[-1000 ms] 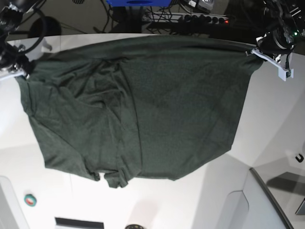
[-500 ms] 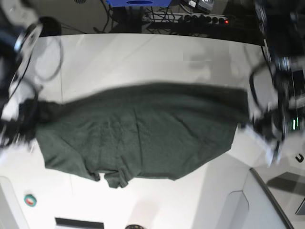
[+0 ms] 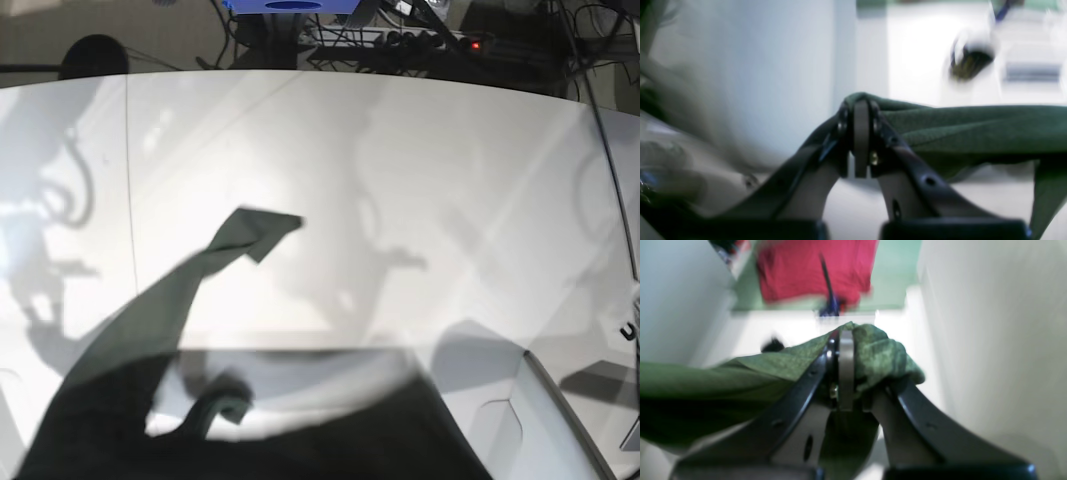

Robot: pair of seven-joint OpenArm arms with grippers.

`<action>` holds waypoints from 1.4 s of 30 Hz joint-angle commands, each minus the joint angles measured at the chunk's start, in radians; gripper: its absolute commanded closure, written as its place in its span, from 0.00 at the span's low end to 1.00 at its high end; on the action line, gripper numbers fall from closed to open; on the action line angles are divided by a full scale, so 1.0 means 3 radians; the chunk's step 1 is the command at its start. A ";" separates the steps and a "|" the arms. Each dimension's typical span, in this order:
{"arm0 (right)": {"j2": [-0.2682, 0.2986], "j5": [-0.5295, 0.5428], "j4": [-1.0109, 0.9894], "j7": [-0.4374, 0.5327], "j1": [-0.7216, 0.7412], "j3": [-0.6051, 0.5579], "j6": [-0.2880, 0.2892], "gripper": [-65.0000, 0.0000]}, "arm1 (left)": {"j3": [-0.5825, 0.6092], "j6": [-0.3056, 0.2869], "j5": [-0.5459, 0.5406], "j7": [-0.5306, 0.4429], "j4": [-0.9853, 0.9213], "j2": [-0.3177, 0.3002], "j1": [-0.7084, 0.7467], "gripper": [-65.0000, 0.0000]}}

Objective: Layout the t-shirt on the table in an organized manner, then fold the t-shirt properly
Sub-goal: 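Lift the shirt with both grippers and swing it up off the table, then lower the shirt back onto the table with both grippers holding its edge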

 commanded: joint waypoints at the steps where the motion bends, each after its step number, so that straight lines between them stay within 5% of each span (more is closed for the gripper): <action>1: 0.0135 0.0029 0.0234 0.0049 0.0215 0.0029 0.0032 1.00 | -0.0022 -0.0004 -0.0019 0.0082 0.0006 0.0000 0.0004 1.00; 4: 0.0232 0.0034 0.0960 -0.0478 0.0159 0.0167 0.0037 1.00 | -0.0027 -0.0004 -0.0019 0.0292 0.0256 -0.0107 0.0004 1.00; 9: 0.0237 0.0034 0.2085 -0.1245 -0.0762 0.0653 0.0057 1.00 | -0.0339 -0.0004 -0.0024 0.0419 0.0855 -0.0506 0.0217 1.00; 12: 0.0176 0.0034 0.2346 -0.1235 -0.1636 0.0945 0.0057 1.00 | -0.0569 -0.0004 -0.0024 0.0419 0.1223 -0.0731 0.0928 1.00; 15: -0.0208 0.0034 0.2356 -0.1138 -0.2506 0.1205 0.0062 1.00 | -0.0881 -0.0009 -0.0024 0.0414 0.1632 -0.0808 0.1869 1.00; 22: -0.0965 0.0024 0.2131 -0.0555 -0.3795 0.1246 0.0062 1.00 | -0.1459 -0.0009 0.0002 0.0205 0.2185 -0.0455 0.3894 1.00; 25: -0.1113 0.0029 0.1886 -0.0519 -0.4040 0.1257 0.0062 1.00 | -0.1658 -0.0009 -0.0003 -0.0015 0.2169 -0.0327 0.4426 1.00; 42: -0.1215 0.0014 0.1543 -0.0156 -0.4495 0.1287 0.0032 1.00 | -0.1889 -0.0014 0.0007 -0.0230 0.2154 -0.0066 0.5408 1.00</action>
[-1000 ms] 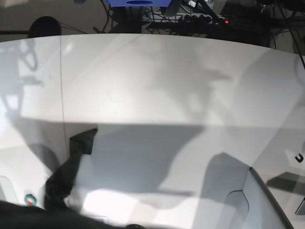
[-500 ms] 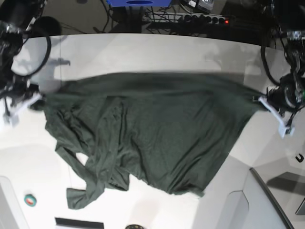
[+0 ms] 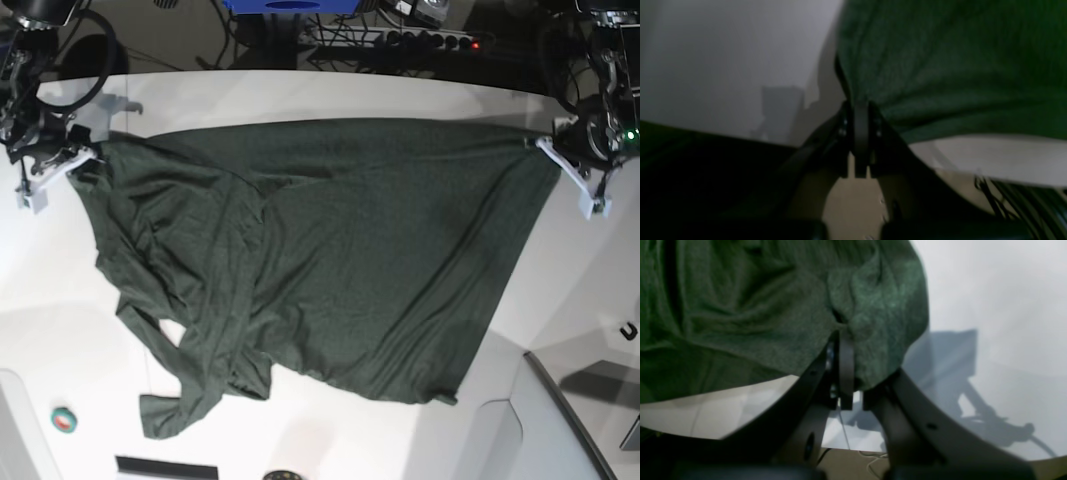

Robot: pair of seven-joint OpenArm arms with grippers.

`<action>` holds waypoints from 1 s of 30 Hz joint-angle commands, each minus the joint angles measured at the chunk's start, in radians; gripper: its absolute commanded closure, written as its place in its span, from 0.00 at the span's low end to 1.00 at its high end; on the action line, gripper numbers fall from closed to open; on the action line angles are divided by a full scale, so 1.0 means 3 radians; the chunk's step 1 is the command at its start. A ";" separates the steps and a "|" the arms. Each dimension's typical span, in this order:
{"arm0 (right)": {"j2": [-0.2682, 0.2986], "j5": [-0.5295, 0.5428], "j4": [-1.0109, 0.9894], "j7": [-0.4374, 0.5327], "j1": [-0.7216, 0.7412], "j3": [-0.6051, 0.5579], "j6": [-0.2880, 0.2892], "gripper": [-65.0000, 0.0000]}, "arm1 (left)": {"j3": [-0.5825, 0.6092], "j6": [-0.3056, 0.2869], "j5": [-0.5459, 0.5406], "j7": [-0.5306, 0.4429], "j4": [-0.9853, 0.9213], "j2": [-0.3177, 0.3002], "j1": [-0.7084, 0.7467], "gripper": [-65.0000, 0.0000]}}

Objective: Layout the t-shirt on the table in an organized manner, then fold the t-shirt properly
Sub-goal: 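Lower the shirt back onto the table with both grippers holding its edge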

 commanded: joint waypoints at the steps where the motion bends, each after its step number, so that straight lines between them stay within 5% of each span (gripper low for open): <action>1: 0.0045 0.0038 -0.0014 0.0054 0.0024 0.0014 0.0000 1.00 | -0.0030 0.0010 0.0008 -0.0025 0.0042 -0.0042 -0.0010 1.00; 8: 0.0076 0.0033 -0.0326 0.0064 0.0029 0.0337 0.0000 1.00 | -0.0030 0.0010 0.0008 -0.0030 0.0021 -0.0011 0.0092 1.00; 30: 0.0142 0.0033 -0.0489 0.0125 0.0029 0.0352 0.0000 0.99 | 0.0155 0.0015 0.0008 -0.0465 -0.0608 0.0050 0.0235 1.00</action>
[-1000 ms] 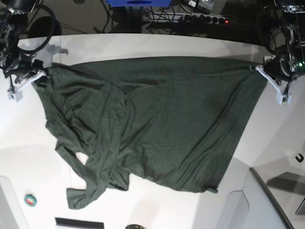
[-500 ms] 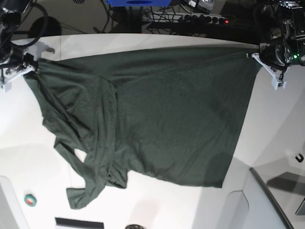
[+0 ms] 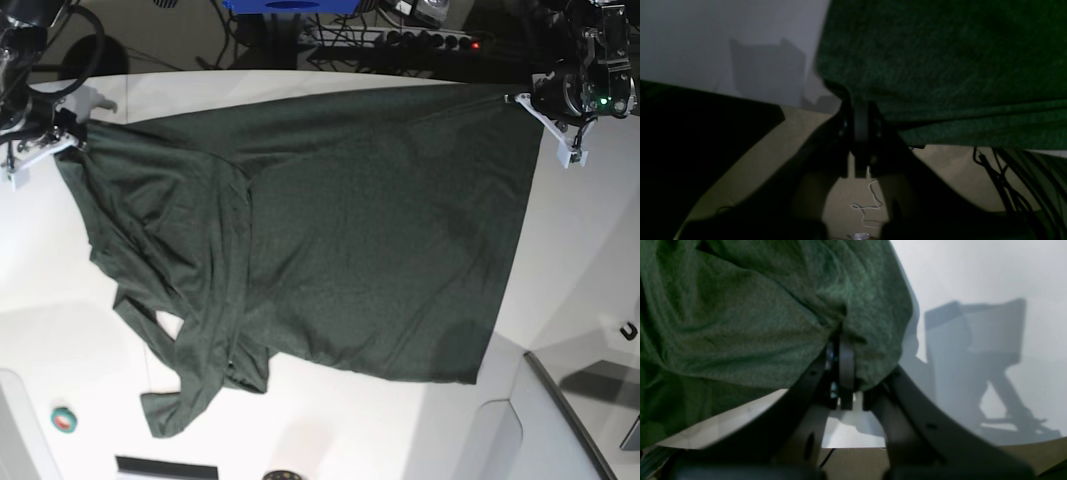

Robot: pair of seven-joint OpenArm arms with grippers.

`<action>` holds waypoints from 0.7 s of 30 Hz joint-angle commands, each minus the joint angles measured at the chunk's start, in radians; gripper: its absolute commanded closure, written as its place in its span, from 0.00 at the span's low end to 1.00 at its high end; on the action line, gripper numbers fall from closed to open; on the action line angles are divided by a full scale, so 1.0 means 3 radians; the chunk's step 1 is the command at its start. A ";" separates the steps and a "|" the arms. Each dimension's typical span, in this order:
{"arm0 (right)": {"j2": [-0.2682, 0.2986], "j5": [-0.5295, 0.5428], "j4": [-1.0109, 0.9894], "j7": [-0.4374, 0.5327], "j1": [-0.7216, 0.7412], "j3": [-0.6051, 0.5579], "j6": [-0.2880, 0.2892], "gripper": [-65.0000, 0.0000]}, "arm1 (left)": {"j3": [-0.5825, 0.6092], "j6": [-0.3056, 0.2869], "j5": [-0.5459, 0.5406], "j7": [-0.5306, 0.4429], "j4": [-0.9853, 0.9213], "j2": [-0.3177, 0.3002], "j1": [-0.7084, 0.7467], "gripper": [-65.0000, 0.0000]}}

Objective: Layout the t-shirt on the table in an organized manner, then fold the t-shirt properly
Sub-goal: 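Lower the shirt back onto the table with both grippers holding its edge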

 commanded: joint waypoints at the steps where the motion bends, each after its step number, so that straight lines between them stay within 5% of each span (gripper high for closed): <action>1: 0.0034 -0.0014 0.0046 0.0005 0.0007 0.0029 0.0005 0.98 | -0.0031 0.0004 0.0004 -0.0034 0.0059 -0.0014 0.0008 1.00; 3: 0.0034 -0.0004 0.0046 -0.0001 -0.0003 0.0034 0.0005 0.88 | -0.0031 0.0009 0.0004 -0.0029 0.0105 -0.0004 0.0008 1.00; 7: 0.0013 0.0011 0.0143 -0.0001 -0.0100 0.0034 0.0005 0.52 | -0.0041 0.0009 0.0004 -0.0019 0.0294 0.0006 0.0079 1.00; 11: -0.0109 0.0006 0.0409 -0.0001 -0.0187 0.0034 0.0005 0.51 | -0.0057 0.0039 0.0004 -0.0014 0.0483 0.0027 0.0131 1.00; 14: -0.0114 0.0006 0.0629 -0.0006 -0.0253 0.0034 -0.0011 0.50 | -0.0057 0.0367 0.0004 0.0058 0.0606 0.0032 0.0177 0.98; 16: -0.0150 0.0006 0.0783 -0.0001 -0.0294 0.0034 -0.0159 0.50 | -0.0062 0.0479 -0.0001 0.0058 0.0688 0.0042 0.0218 0.78; 21: -0.0206 0.0001 0.1064 0.0025 -0.0351 0.0223 -0.0532 0.50 | -0.0261 0.0489 0.0004 0.0206 0.0749 0.0057 0.0218 0.51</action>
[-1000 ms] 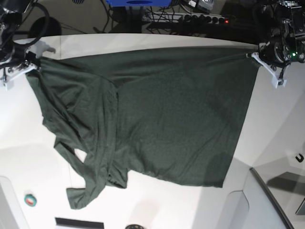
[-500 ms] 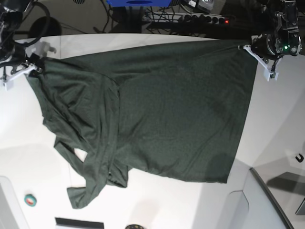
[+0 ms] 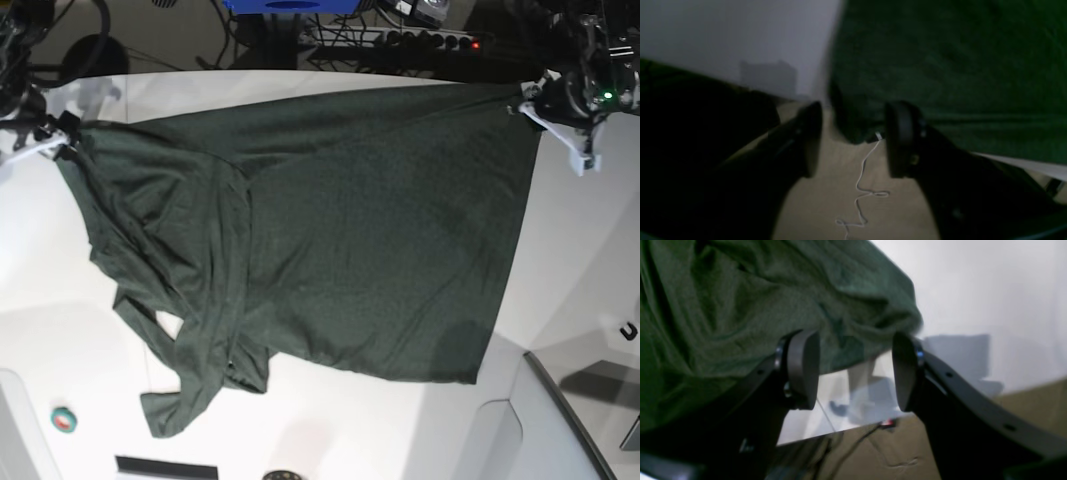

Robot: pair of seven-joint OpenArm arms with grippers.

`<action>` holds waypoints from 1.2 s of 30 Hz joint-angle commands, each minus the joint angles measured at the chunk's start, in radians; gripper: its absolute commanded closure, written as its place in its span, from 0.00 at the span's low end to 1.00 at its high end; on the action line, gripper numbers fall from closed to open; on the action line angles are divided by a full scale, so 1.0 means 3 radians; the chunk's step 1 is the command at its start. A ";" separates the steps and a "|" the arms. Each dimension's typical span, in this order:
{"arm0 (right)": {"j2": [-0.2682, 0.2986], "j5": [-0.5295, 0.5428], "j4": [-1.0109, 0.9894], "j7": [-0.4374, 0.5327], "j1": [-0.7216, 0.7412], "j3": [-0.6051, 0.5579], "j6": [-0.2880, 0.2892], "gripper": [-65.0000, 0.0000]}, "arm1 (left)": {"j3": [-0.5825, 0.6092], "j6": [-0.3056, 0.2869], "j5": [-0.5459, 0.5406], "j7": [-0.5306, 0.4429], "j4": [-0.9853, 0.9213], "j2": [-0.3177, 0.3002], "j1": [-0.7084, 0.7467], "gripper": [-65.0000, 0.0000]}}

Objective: Layout the t-shirt on the table in an organized manner, then fold the t-shirt properly
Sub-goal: 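Lower the shirt back onto the table with both grippers holding its edge, then drag the held shirt edge with both grippers toward the robot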

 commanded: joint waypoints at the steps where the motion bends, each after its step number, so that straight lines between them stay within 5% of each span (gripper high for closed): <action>1: 0.0073 0.0013 0.0124 0.0064 -0.0001 0.0107 -0.0059 0.50 | -0.0081 0.0011 0.0013 0.0004 0.0059 -0.0034 0.0006 0.48; 7: 0.0078 0.0013 0.0360 0.0070 0.0142 0.0255 -0.0059 0.50 | -0.0511 0.0011 0.0013 -0.0001 0.0069 -0.0044 -0.0040 0.44; 10: 0.0211 -0.0003 0.0227 0.0070 0.0439 0.0137 0.0217 0.51 | -0.0546 0.0011 0.0013 -0.0006 0.0084 -0.0050 -0.0280 0.46; 12: 0.0339 -0.0003 -0.0029 0.0070 0.0710 -0.0067 0.0401 0.55 | -0.0531 0.0011 0.0013 -0.0006 0.0074 -0.0044 -0.0474 0.60; 14: 0.0488 -0.0003 -0.0438 0.0070 0.1027 -0.0338 0.0519 0.73 | -0.0521 0.0011 0.0013 -0.0006 -0.0023 -0.0019 -0.0720 0.94; 15: 0.0539 -0.0003 -0.0673 0.0075 0.1206 -0.0471 0.0559 0.85 | -0.0490 0.0011 0.0013 -0.0006 -0.0115 -0.0014 -0.0853 1.00; 17: 0.0621 -0.0003 -0.1180 0.0162 0.1503 -0.0671 0.0621 1.00 | -0.0281 0.0011 0.0013 -0.0006 -0.0371 -0.0029 -0.1093 1.00; 21: 0.0754 -0.0003 -0.1855 0.0530 0.1866 -0.1085 0.0698 0.96 | 0.0190 0.0011 0.0013 -0.0047 -0.0770 -0.0019 -0.1354 1.00; 26: 0.0769 -0.0003 -0.2279 0.0791 0.2055 -0.1566 0.0692 0.96 | 0.0727 0.0032 0.0013 -0.0487 -0.1097 -0.0014 -0.1288 1.00; 33: 0.0769 -0.0003 -0.2929 0.1113 0.2229 -0.1678 0.0687 0.96 | 0.0947 0.0405 0.0013 -0.0773 -0.1440 -0.0050 -0.1242 1.00; 36: 0.0769 -0.0008 -0.3011 0.1358 0.2219 -0.1678 0.0416 0.96 | 0.0942 0.0405 0.0013 -0.0783 -0.1486 -0.0050 -0.1252 1.00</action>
